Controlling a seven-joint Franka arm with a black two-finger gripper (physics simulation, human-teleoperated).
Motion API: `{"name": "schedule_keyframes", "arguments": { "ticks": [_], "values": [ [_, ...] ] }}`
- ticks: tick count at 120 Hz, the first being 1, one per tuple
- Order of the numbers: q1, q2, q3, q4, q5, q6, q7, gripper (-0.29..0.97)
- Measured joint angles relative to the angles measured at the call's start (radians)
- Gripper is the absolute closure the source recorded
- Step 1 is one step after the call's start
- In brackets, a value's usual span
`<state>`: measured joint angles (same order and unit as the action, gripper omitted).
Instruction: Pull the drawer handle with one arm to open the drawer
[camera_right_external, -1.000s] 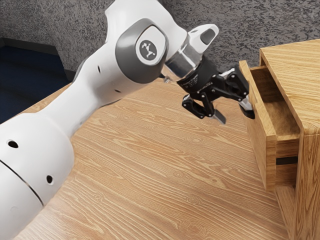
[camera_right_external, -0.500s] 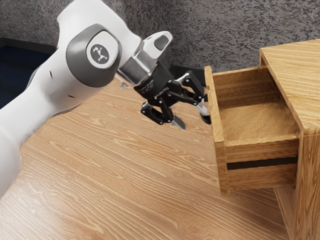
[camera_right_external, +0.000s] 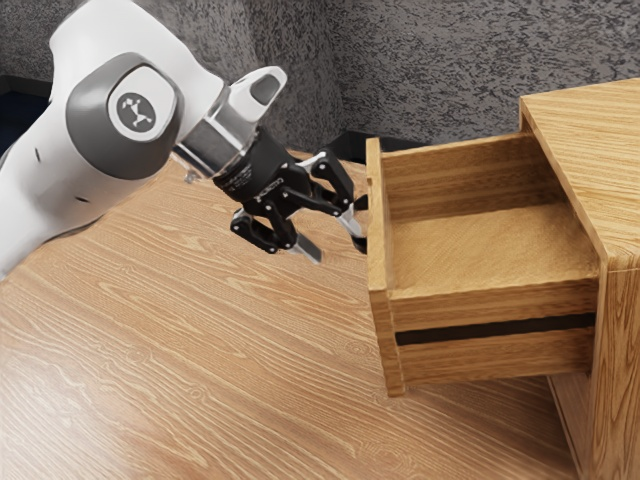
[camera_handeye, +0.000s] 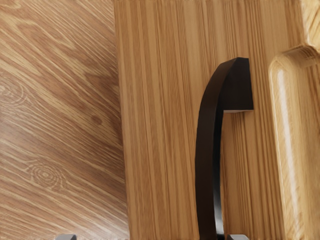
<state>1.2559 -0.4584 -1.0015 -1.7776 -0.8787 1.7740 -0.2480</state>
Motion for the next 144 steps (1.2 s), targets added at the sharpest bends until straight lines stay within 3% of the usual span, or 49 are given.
{"name": "schedule_keyframes", "arguments": {
  "ticks": [24,65,86,121,133,144],
  "values": [
    [-0.095,-0.016,0.115,-0.053,0.018,0.001,0.002,0.28],
    [-0.198,-0.028,0.233,-0.116,0.06,0.003,-0.003,0.28],
    [-0.312,-0.038,0.359,-0.148,0.092,0.002,-0.004,0.28],
    [-0.425,-0.06,0.488,-0.192,0.141,0.001,-0.007,0.28],
    [-0.602,-0.123,0.686,-0.124,0.244,-0.012,0.003,0.19],
    [-0.929,-0.223,0.93,-0.056,0.457,-0.061,0.048,0.13]
  ]
}}
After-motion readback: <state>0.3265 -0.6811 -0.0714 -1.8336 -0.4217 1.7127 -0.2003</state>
